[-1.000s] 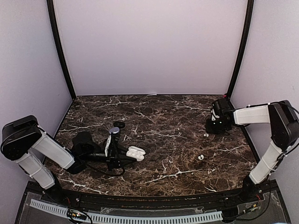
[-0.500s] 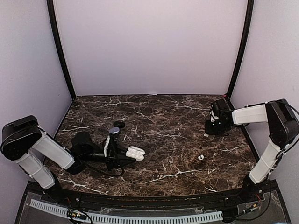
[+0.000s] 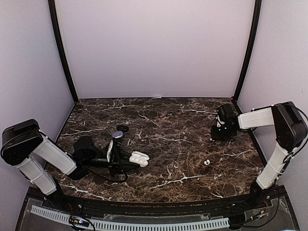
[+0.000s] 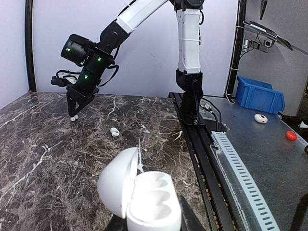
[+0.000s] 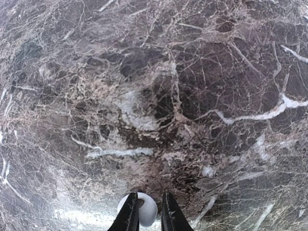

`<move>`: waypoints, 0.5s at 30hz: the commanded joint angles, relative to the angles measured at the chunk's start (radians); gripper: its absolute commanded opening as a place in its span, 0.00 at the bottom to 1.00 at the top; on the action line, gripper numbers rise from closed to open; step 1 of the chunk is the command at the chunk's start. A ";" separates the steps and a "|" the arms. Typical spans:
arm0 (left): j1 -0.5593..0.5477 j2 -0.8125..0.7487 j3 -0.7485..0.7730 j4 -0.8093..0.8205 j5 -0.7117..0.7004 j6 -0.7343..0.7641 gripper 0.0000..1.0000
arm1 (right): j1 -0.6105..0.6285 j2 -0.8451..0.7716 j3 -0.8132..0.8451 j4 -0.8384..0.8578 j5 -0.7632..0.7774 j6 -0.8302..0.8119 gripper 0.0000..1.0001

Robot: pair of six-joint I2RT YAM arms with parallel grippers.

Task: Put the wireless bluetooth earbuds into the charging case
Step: Move the left earbud to the center of the board.

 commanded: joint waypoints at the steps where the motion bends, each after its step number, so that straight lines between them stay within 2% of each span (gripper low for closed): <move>1: 0.000 -0.013 -0.010 0.025 0.015 0.006 0.19 | -0.006 0.005 -0.026 0.034 -0.012 0.003 0.17; 15: 0.000 -0.010 -0.007 0.028 0.030 -0.003 0.19 | -0.006 -0.066 -0.117 0.045 -0.078 0.026 0.20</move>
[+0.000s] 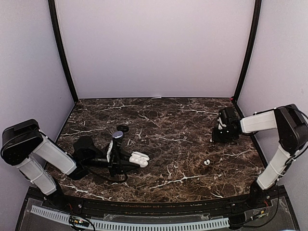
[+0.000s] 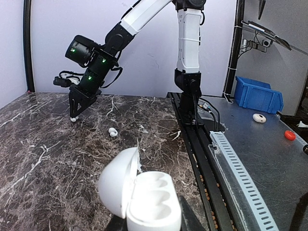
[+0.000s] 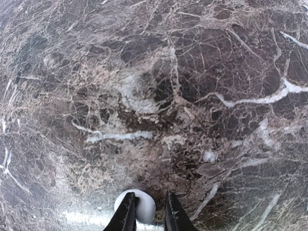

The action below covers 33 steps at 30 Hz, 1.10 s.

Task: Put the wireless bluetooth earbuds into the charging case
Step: Move the left earbud to the center of the board.

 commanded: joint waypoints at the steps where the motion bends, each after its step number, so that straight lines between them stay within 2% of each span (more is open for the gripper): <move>1: 0.000 -0.011 -0.007 0.028 0.022 -0.003 0.19 | -0.006 -0.024 -0.035 -0.025 -0.040 0.018 0.20; 15: 0.000 -0.018 -0.007 0.023 0.022 -0.001 0.19 | -0.006 -0.076 -0.086 -0.025 -0.076 0.031 0.24; 27: 0.000 -0.019 -0.009 0.023 0.021 -0.001 0.19 | -0.004 -0.143 -0.112 -0.040 -0.128 0.043 0.19; 33: 0.000 -0.018 -0.008 0.023 0.022 0.000 0.19 | -0.004 -0.194 -0.141 -0.052 -0.164 0.053 0.23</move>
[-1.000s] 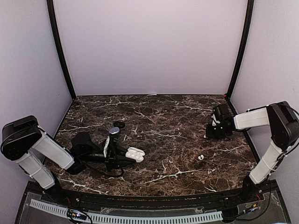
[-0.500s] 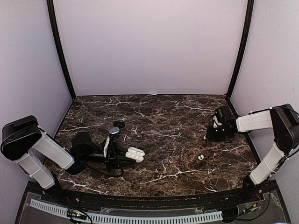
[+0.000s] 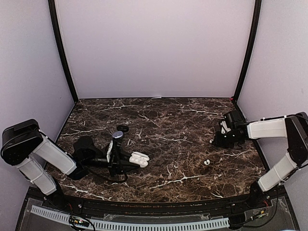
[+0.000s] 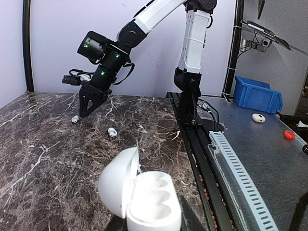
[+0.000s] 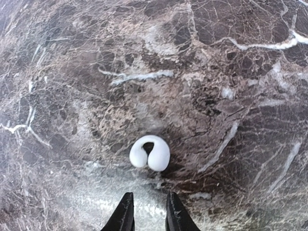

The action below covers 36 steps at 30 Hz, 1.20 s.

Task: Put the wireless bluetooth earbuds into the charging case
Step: Move the left earbud to the center of the board, then adjust the left earbud at the center of the board.

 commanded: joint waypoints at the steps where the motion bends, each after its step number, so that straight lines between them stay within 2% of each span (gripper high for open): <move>1: 0.000 -0.018 -0.008 0.023 0.018 -0.001 0.19 | 0.003 -0.046 -0.030 -0.016 -0.038 0.015 0.23; 13: 0.000 -0.017 -0.004 0.025 0.018 -0.003 0.19 | 0.051 -0.164 -0.056 -0.082 -0.091 0.052 0.26; 18: 0.000 -0.017 -0.001 0.028 0.018 -0.005 0.19 | 0.052 -0.219 -0.001 -0.145 -0.063 -0.002 0.26; 24: 0.000 -0.022 -0.005 0.025 0.018 -0.005 0.19 | 0.050 -0.262 0.037 -0.157 -0.056 -0.103 0.30; 30: 0.000 -0.026 -0.003 0.025 0.049 -0.005 0.19 | 0.039 -0.226 0.102 -0.172 -0.081 -0.214 0.34; 36: 0.000 -0.031 -0.003 0.022 0.045 -0.001 0.19 | 0.038 -0.074 0.208 -0.247 0.016 -0.240 0.35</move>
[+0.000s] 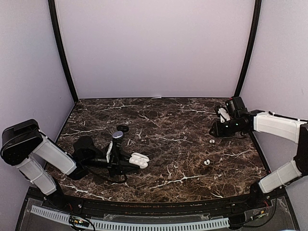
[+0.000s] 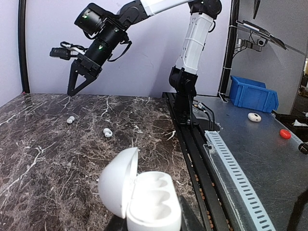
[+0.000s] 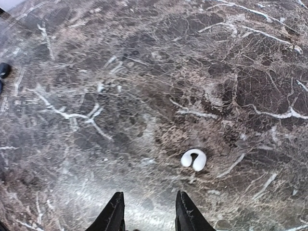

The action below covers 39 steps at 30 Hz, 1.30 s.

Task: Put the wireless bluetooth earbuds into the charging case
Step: Adjust the left earbud at the center of the board.

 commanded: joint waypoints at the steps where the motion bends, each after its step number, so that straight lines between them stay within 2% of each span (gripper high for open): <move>1: 0.000 -0.029 -0.003 0.022 0.022 0.001 0.19 | -0.008 0.124 0.094 -0.069 0.094 -0.048 0.35; 4: -0.001 -0.026 0.000 0.025 0.029 -0.002 0.19 | -0.015 0.208 0.148 -0.074 0.136 -0.029 0.30; 10: 0.000 -0.036 -0.007 0.023 0.022 0.001 0.19 | -0.040 0.337 0.178 0.001 0.126 -0.030 0.29; 15: 0.000 -0.038 -0.007 0.016 0.022 0.003 0.19 | -0.048 0.376 0.162 0.026 0.094 -0.031 0.29; 27: 0.000 -0.035 -0.004 0.018 0.028 -0.001 0.19 | -0.056 0.328 0.040 0.086 0.054 0.011 0.29; 39: 0.000 -0.033 -0.003 0.019 0.030 -0.004 0.19 | -0.055 0.226 -0.033 0.113 -0.053 -0.007 0.29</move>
